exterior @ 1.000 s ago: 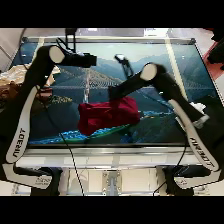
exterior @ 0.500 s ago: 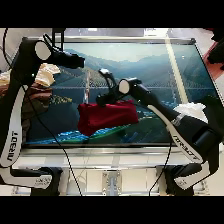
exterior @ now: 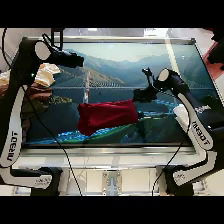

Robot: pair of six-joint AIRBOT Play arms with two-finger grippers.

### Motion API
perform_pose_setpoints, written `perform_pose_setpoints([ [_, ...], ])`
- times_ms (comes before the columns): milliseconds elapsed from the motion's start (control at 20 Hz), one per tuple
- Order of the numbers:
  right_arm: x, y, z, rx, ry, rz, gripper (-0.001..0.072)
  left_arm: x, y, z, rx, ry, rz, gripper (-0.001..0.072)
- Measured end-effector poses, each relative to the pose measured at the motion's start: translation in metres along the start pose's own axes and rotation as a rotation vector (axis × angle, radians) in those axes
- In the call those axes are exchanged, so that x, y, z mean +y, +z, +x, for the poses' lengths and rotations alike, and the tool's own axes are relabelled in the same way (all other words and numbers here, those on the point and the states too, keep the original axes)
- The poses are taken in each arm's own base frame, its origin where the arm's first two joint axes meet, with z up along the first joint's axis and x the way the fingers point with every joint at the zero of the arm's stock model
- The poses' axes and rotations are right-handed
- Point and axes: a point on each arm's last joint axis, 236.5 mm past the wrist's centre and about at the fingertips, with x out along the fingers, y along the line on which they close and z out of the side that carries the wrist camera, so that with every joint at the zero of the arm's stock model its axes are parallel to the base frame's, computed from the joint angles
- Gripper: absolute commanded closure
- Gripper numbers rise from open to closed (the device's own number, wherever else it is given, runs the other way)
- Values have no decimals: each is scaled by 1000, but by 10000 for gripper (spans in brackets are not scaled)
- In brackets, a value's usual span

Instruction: Fold the shirts.

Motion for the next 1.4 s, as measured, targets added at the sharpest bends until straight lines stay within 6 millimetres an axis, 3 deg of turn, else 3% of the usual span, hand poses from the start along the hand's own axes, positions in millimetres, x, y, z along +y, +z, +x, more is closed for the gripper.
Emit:
perform_pose_setpoints([
  [250,-14,-14,22,55,151,69,151,0,3,0,-14,-1,-13,697],
  [500,3,-15,48,84,327,97,151,-1,6,0,-26,-4,-35,697],
  [800,21,-27,70,145,383,69,151,-1,6,0,-26,-6,-41,697],
  [950,21,-33,73,165,379,50,168,-1,6,0,-25,-6,-42,697],
  [1400,-10,-17,51,122,338,81,167,-1,5,0,-19,-6,-41,697],
])
